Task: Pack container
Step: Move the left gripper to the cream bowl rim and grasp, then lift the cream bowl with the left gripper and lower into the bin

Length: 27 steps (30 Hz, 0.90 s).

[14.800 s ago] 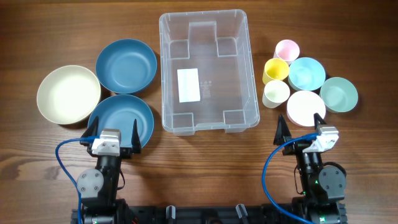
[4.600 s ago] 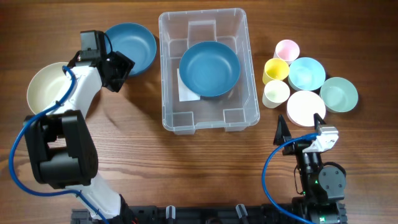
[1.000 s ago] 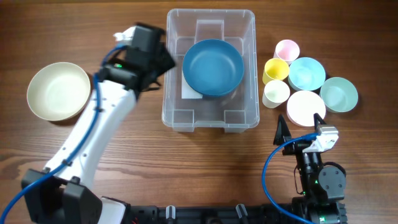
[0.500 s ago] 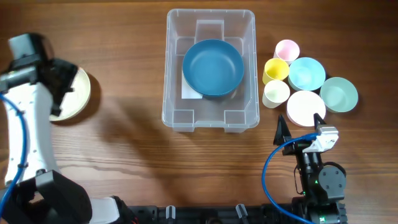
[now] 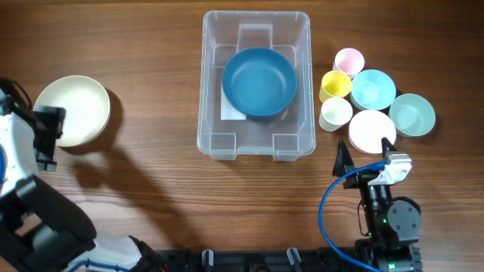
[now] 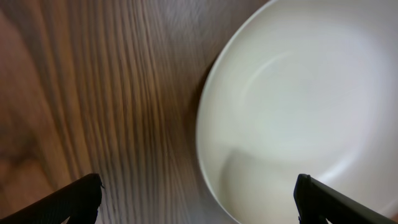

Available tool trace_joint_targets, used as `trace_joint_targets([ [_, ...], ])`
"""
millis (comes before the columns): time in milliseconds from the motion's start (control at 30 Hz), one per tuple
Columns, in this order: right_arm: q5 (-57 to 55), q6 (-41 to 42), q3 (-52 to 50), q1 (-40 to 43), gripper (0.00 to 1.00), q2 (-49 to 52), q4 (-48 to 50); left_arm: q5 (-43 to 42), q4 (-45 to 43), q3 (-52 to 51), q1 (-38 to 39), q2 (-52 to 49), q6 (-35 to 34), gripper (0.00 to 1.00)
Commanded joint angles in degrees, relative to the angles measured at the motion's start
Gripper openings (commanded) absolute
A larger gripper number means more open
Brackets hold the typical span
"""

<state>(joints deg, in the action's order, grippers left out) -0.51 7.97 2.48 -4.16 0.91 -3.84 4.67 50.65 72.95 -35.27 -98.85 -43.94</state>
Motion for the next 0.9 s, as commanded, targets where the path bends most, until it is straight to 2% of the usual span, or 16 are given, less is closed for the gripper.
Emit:
trace_joint_targets([
  [0, -0.96, 1.16, -0.37, 0.28, 1.00, -0.11, 0.31, -2.27, -2.69, -1.44, -0.26, -3.93, 4.63, 1.00],
  [167, -0.96, 1.16, -0.37, 0.26, 1.00, -0.11, 0.31, -5.27, -6.12, -1.46, -0.26, -8.17, 7.78, 0.93],
  [267, -0.96, 1.16, -0.37, 0.28, 1.00, -0.11, 0.31, -5.27, -6.73, -1.46, -0.26, -8.57, 7.76, 0.75],
  [433, -0.96, 1.14, -0.37, 0.26, 1.00, -0.11, 0.31, -5.27, -7.39, -1.49, -0.26, -8.59, 7.78, 0.57],
  [533, -0.96, 1.16, -0.37, 0.26, 1.00, -0.11, 0.31, -5.05, -7.39, -1.49, -0.26, -8.66, 7.78, 0.38],
  [767, -0.96, 1.16, -0.37, 0.26, 1.00, -0.11, 0.31, -5.07, -7.21, -1.49, -0.26, -8.85, 7.78, 0.18],
  [867, -0.96, 1.16, -0.37, 0.28, 1.00, -0.11, 0.31, -5.07, -7.13, -1.49, -0.26, -8.85, 7.78, 0.04],
])
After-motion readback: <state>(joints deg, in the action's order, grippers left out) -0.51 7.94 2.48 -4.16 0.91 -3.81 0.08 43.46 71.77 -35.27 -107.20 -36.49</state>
